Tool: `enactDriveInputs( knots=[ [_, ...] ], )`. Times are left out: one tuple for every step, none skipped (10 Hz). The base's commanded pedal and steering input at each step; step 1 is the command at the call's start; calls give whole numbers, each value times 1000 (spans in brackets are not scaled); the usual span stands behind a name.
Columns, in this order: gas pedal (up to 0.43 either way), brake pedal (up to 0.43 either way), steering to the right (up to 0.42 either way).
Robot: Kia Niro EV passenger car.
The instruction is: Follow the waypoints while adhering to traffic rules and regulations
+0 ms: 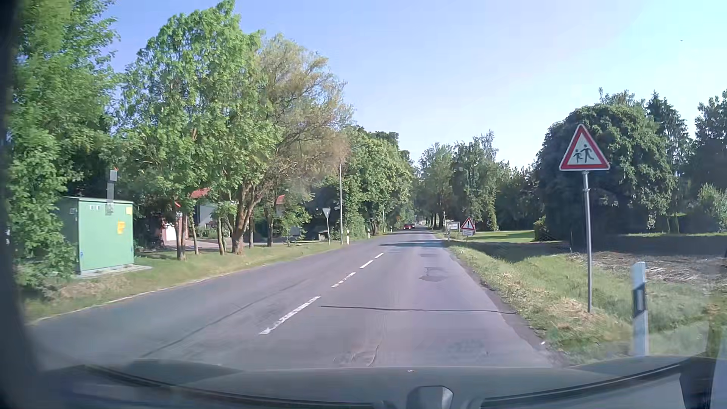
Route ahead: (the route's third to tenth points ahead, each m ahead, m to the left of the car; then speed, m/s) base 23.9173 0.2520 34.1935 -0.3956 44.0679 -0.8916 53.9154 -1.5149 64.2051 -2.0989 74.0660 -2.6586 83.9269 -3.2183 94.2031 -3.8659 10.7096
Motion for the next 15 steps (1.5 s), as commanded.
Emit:
enactDriveInputs(
  knots=[
    [228, 6, 43],
    [228, 6, 41],
    [240, 6, 35],
    [228, 6, 28],
    [228, 6, 22],
    [228, 6, 12],
    [228, 6, 7],
    [240, 6, 4],
    [240, 6, 5],
    [240, 6, 6],
    [240, 6, 6],
    [240, 6, 5],
    [228, 6, 3],
    [228, 6, 3],
    [228, 6, 3]
  ],
)
